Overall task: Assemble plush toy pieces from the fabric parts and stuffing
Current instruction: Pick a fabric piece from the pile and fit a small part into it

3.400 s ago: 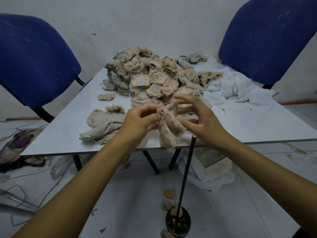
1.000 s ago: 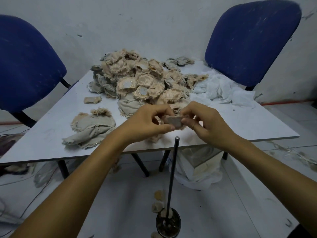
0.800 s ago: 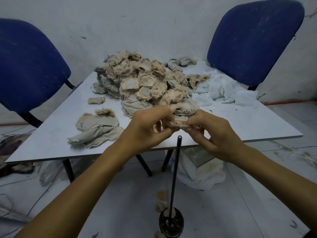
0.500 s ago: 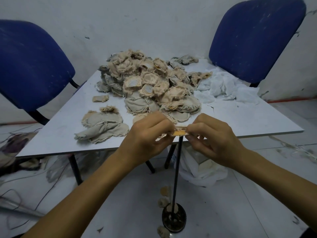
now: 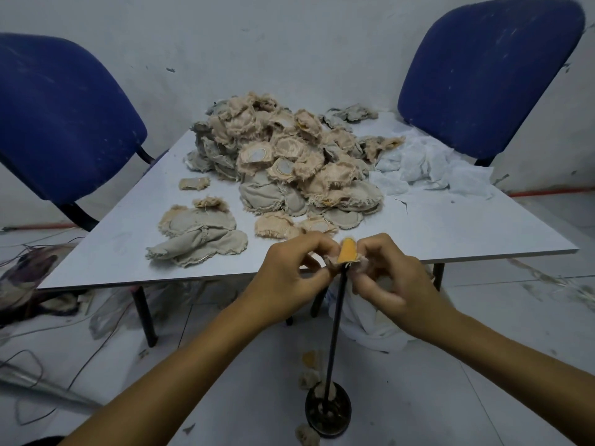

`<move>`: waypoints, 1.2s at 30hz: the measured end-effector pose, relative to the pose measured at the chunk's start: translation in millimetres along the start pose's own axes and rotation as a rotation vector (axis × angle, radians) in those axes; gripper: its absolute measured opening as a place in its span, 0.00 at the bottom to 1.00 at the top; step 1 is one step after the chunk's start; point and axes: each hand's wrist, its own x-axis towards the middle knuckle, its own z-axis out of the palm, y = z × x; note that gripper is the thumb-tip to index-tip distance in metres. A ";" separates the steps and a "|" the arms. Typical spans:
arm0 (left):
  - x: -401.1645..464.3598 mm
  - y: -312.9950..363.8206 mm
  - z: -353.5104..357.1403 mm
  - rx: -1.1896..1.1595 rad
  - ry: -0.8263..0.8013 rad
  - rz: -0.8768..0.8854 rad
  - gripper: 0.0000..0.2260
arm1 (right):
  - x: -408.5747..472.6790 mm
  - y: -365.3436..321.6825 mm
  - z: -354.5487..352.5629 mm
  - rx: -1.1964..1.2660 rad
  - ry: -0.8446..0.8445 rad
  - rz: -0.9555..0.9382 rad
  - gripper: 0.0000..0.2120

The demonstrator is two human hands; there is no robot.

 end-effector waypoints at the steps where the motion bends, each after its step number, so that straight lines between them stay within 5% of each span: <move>1: -1.1 -1.0 0.2 -0.028 -0.015 -0.039 0.06 | -2.2 0.2 2.6 0.036 0.011 0.028 0.06; 6: -4.0 2.3 -0.1 0.009 -0.019 0.035 0.07 | -3.1 -3.1 7.3 -0.008 0.074 0.011 0.03; 12: 4.8 14.2 6.0 0.147 0.260 0.170 0.05 | 22.8 -14.3 -0.8 -0.142 0.302 -0.112 0.03; 17: 17.8 13.0 13.3 0.199 0.437 -0.069 0.06 | 40.3 -11.0 3.3 -0.168 0.394 0.020 0.11; 21: 23.1 -3.9 16.7 0.415 0.391 -0.148 0.11 | 45.8 -3.0 11.0 -0.191 0.310 0.005 0.10; 23: 24.5 -9.8 15.4 0.177 0.283 -0.239 0.07 | 48.5 2.2 10.3 -0.191 0.273 0.004 0.09; 25: 28.9 -9.3 11.5 -0.329 0.172 -0.385 0.08 | 49.8 8.4 7.8 -0.201 0.251 0.013 0.09; 28: 33.9 -13.0 5.9 -0.774 0.200 -0.559 0.08 | 49.2 16.0 4.4 -0.191 0.193 0.035 0.12; 32: 33.5 -22.4 1.9 -0.554 0.273 -0.588 0.07 | 47.7 20.0 4.6 -0.212 0.078 -0.031 0.11; 36: 34.8 -26.5 -3.9 -0.423 0.312 -0.472 0.08 | 51.0 22.5 3.9 -0.119 0.154 0.068 0.16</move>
